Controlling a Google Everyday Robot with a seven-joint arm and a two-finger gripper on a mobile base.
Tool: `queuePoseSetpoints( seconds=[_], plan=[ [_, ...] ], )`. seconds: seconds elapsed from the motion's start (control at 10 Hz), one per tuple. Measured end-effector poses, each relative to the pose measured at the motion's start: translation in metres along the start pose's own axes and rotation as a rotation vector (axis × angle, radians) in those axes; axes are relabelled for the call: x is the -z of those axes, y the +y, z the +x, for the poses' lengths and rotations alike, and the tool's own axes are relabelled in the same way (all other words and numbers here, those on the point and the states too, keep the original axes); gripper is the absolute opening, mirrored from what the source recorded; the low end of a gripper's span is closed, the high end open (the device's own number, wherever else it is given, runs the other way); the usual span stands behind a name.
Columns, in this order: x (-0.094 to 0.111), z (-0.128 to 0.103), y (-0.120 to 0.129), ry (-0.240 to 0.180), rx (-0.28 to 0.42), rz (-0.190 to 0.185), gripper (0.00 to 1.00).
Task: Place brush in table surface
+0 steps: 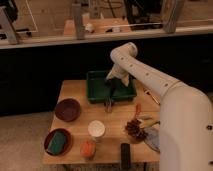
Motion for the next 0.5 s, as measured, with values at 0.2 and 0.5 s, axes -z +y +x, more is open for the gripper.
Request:
queuePoseSetpoints(
  seconds=[0.2,0.5],
  plan=[
    [-0.017,0.001,-0.002,-0.006,0.007,0.007,0.8],
    [-0.036,0.007,-0.002,0.005,0.0,0.017,0.8]
  ],
)
